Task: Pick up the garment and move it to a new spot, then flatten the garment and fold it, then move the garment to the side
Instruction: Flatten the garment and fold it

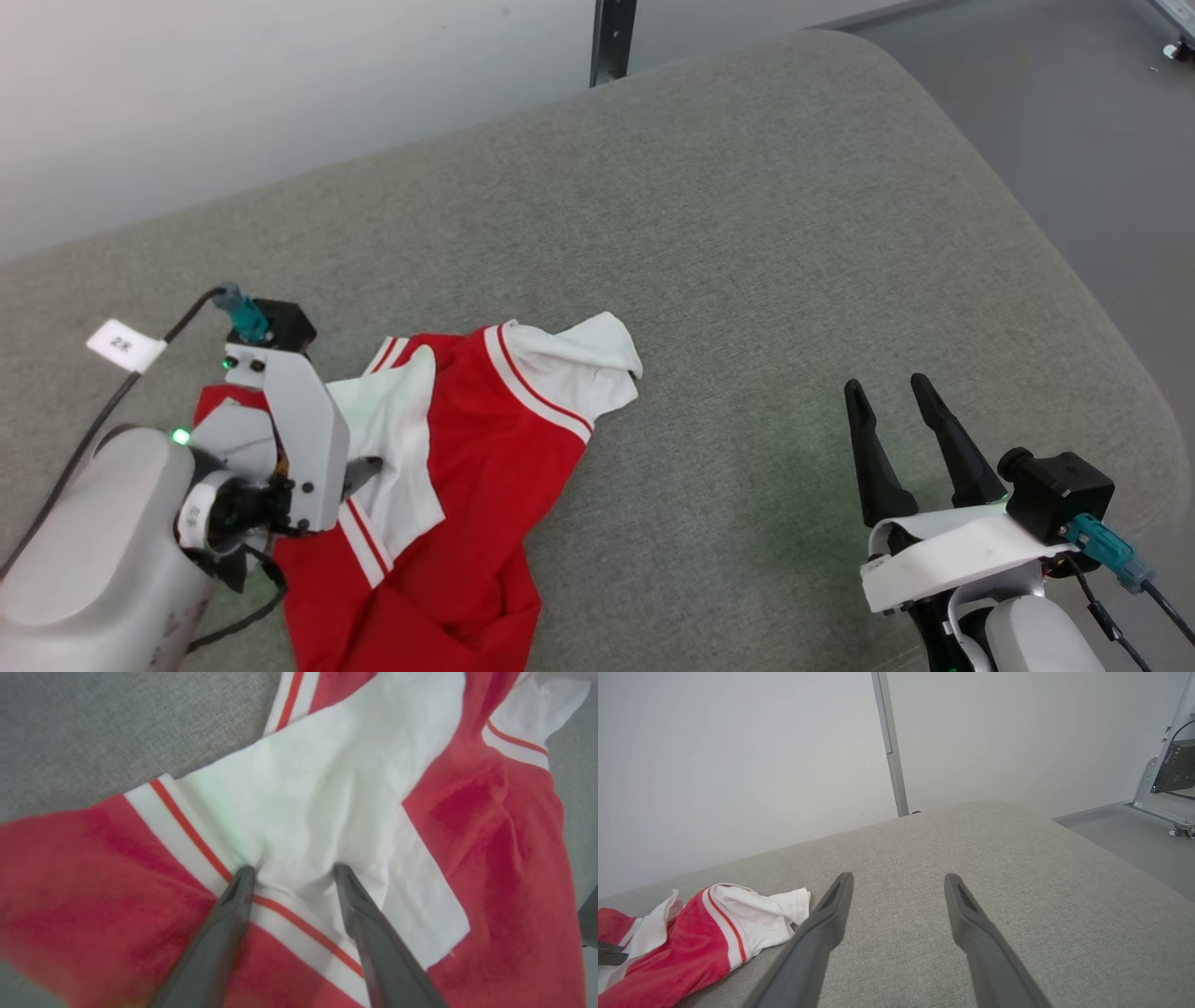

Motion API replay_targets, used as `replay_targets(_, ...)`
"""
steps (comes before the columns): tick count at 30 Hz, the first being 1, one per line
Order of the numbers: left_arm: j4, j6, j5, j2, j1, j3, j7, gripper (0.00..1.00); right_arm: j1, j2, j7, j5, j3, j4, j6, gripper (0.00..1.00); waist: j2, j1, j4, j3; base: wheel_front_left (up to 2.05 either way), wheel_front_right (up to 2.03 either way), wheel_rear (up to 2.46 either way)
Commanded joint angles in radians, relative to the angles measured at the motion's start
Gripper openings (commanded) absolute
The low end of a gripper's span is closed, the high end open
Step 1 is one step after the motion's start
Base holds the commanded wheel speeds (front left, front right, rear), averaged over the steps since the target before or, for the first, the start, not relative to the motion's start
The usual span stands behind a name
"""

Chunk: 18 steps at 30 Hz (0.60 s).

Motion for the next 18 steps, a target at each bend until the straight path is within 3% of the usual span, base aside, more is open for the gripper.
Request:
replay_targets(1, 0.004, -0.003, 0.005, -0.004, -0.002, -0.008, 0.008, 0.88, -0.008, 0.002, -0.001, 0.003, -0.001, -0.001, -0.002, 1.00, 0.0000, 0.0000, 0.005, -0.001, 0.00, 0.00, 0.00)
replay_targets(3, -0.001, -0.006, 0.004, -0.006, -0.009, -0.010, 0.011, 0.92, -0.004, 0.002, -0.001, 0.007, -0.002, 0.002, -0.002, 1.00, 0.0000, 0.0000, 0.012, -0.004, 0.00, 0.00, 0.00)
replay_targets(6, -0.010, -0.007, 0.006, -0.001, -0.021, -0.014, 0.017, 0.87, -0.003, 0.003, -0.001, 0.008, -0.003, 0.006, -0.002, 1.00, 0.0000, 0.0000, 0.020, -0.009, 0.00, 0.00, 0.00)
replay_targets(8, -0.018, -0.011, 0.008, 0.003, -0.024, -0.017, 0.016, 0.71, -0.003, 0.002, -0.001, 0.010, -0.001, 0.007, -0.002, 1.00, 0.0000, 0.0000, 0.025, -0.012, 0.00, 0.00, 0.00)
replay_targets(9, -0.021, -0.010, 0.009, 0.002, -0.025, -0.015, 0.012, 0.68, -0.003, 0.002, -0.001, 0.009, 0.000, 0.007, -0.002, 1.00, 0.0000, 0.0000, 0.028, -0.014, 0.00, 0.00, 0.00)
replay_targets(11, -0.024, -0.009, 0.006, 0.001, -0.023, -0.017, 0.014, 0.47, -0.002, 0.002, -0.001, 0.012, 0.001, 0.009, -0.002, 1.00, 0.0000, 0.0000, 0.033, -0.015, 0.00, 0.00, 0.00)
replay_targets(12, -0.026, -0.012, 0.009, 0.003, -0.024, -0.020, 0.013, 0.46, -0.002, 0.002, -0.001, 0.012, 0.002, 0.009, -0.002, 1.00, 0.0000, 0.0000, 0.035, -0.016, 0.00, 0.00, 0.00)
replay_targets(14, -0.029, -0.015, 0.006, 0.003, -0.022, -0.023, 0.018, 0.26, -0.001, 0.002, -0.001, 0.017, 0.005, 0.011, -0.002, 1.00, 0.0000, 0.0000, 0.038, -0.018, 0.00, 0.00, 0.00)
replay_targets(16, -0.034, -0.023, 0.010, 0.008, -0.021, -0.033, 0.025, 0.00, -0.001, 0.002, -0.001, 0.018, 0.005, 0.012, -0.002, 1.00, 0.0000, 0.0000, 0.041, -0.018, 0.00, 0.00, 0.00)
replay_targets(18, -0.036, -0.027, 0.008, 0.010, -0.020, -0.034, 0.024, 0.00, -0.002, 0.002, -0.001, 0.022, 0.006, 0.014, -0.002, 1.00, 0.0000, 0.0000, 0.044, -0.018, 0.00, 0.00, 0.00)
